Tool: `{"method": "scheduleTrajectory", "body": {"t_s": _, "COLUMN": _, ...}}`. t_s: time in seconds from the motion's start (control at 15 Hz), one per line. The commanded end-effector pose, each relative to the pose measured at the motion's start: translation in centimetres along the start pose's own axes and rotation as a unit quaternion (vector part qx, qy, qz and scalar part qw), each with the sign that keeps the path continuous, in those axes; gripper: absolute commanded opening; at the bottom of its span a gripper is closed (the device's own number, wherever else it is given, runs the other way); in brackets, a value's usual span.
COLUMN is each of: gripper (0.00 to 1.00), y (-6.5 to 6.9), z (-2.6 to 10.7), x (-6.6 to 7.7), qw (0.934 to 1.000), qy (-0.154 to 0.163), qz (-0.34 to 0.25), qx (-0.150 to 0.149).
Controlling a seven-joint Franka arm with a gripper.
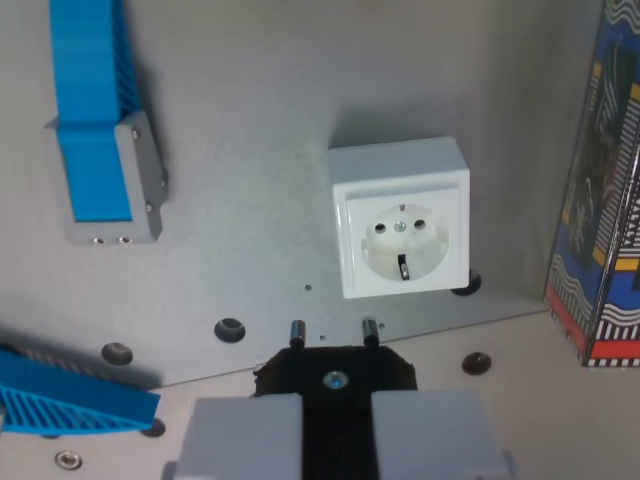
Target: Move above the white socket
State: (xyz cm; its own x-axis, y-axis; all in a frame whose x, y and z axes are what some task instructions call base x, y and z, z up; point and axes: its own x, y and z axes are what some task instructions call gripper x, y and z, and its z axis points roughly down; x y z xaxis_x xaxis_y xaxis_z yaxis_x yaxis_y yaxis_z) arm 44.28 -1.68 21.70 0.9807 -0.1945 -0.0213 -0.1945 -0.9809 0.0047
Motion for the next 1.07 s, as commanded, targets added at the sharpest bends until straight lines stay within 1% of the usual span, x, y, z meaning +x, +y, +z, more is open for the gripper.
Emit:
{"method": "scheduleTrajectory", "body": {"t_s": 0.07, "gripper": 0.0, "y": 0.8, "z": 1.4, "x": -0.3, "qw": 0.9988, "qy": 0.042, "qz": -0.023, "qx": 0.008}}
{"method": "scheduleTrajectory", "body": {"t_s": 0.47, "gripper": 0.0, "y": 1.6, "z": 3.8, "x": -1.1, "qw": 0.9983, "qy": 0.048, "qz": -0.032, "qx": 0.008}}
{"method": "scheduleTrajectory", "body": {"t_s": 1.07, "gripper": 0.0, "y": 2.7, "z": 7.5, "x": -2.3, "qw": 0.9982, "qy": 0.046, "qz": -0.038, "qx": 0.008}}
